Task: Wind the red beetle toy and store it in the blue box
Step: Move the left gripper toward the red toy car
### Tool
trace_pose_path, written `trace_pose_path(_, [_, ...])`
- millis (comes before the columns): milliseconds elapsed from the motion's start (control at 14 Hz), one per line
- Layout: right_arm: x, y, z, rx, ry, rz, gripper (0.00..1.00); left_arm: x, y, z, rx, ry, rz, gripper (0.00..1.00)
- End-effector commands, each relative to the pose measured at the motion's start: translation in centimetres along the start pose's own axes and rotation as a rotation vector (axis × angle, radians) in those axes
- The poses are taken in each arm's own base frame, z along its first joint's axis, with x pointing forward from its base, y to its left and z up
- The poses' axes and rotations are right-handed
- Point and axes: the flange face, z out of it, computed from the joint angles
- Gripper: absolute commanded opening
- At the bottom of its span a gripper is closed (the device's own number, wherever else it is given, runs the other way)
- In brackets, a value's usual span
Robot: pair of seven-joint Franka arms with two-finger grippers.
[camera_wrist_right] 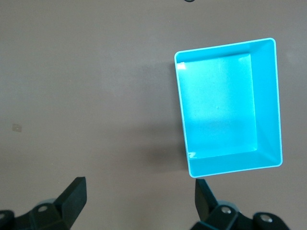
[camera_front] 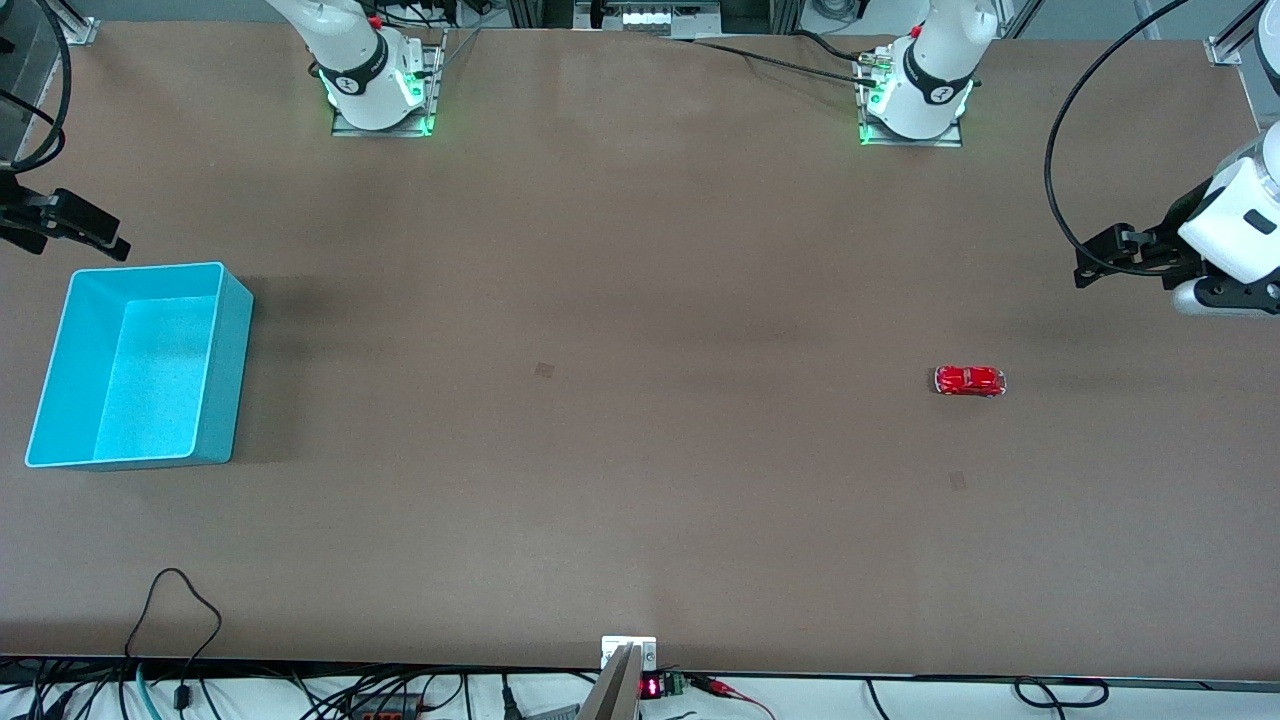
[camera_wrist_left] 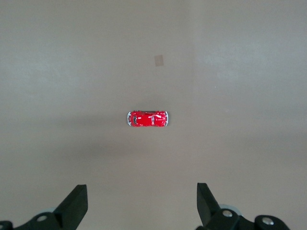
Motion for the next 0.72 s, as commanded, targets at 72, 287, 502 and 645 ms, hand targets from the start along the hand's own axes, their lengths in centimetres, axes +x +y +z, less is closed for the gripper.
trace_pose_path(72, [0.3, 0.2, -0.4, -0.016, 0.010, -0.003, 1.00, -0.1, -0.1, -0.5, -0.012, -0.020, 0.010, 1.00])
trace_pose_path(287, [0.3, 0.2, -0.3, -0.016, 0.009, -0.003, 1.00, -0.1, 0.0, -0.5, -0.010, -0.020, 0.010, 1.00])
trace_pose_path(502, [0.3, 0.2, -0.3, -0.016, 0.009, -0.003, 1.00, -0.5, 0.3, -0.1, -0.016, -0.061, 0.014, 1.00])
trace_pose_path(645, [0.3, -0.1, -0.3, -0.016, 0.009, -0.007, 1.00, -1.1, 1.2, 1.1, -0.015, -0.135, 0.023, 1.00])
